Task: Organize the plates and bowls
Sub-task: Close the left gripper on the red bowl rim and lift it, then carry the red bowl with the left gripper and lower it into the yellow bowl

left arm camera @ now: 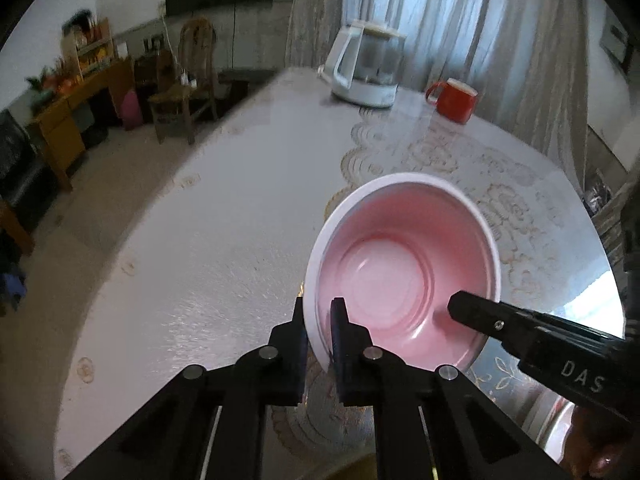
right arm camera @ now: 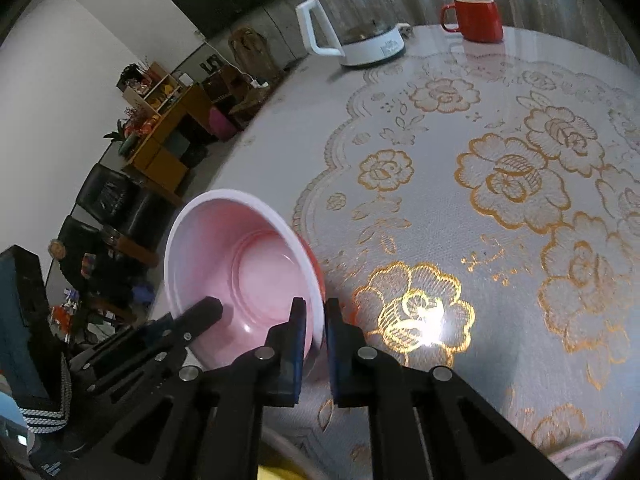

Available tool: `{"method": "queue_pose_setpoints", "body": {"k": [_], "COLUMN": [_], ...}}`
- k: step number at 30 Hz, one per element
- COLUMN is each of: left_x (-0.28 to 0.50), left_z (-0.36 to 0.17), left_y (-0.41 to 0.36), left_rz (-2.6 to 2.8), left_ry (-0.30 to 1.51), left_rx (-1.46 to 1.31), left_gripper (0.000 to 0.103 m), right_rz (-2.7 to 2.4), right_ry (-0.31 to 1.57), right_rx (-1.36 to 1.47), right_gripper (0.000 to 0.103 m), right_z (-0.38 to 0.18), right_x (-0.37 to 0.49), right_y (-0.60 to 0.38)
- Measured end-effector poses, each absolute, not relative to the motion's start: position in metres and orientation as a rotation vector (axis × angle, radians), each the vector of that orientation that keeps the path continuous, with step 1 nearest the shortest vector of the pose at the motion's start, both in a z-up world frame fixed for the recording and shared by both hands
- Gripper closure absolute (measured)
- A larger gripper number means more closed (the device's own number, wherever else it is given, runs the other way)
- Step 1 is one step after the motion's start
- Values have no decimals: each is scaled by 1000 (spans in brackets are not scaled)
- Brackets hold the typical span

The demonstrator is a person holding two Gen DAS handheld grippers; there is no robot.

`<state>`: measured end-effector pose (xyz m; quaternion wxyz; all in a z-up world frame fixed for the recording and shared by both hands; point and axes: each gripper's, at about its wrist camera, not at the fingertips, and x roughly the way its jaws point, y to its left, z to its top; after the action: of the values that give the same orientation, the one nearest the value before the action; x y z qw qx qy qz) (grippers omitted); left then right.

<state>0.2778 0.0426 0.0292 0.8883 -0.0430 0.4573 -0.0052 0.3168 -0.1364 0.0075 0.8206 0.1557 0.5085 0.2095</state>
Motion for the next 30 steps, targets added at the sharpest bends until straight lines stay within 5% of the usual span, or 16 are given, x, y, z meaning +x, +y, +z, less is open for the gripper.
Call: {"method": "queue_pose_setpoints", "body": {"k": [11, 30], "left_x": [215, 131], "left_z": [62, 54], "left_y": [35, 30], "left_rz": [0, -35], "left_ry": [782, 757], "left_rx": [-31, -104], "left_gripper": [92, 92], "right_rz": [477, 459], "right_ry": [995, 905], "right_rx": [378, 443], "right_gripper": [94, 93], "right_z": [38, 38], "right_x": [262, 170], "right_y": [-144, -163]}}
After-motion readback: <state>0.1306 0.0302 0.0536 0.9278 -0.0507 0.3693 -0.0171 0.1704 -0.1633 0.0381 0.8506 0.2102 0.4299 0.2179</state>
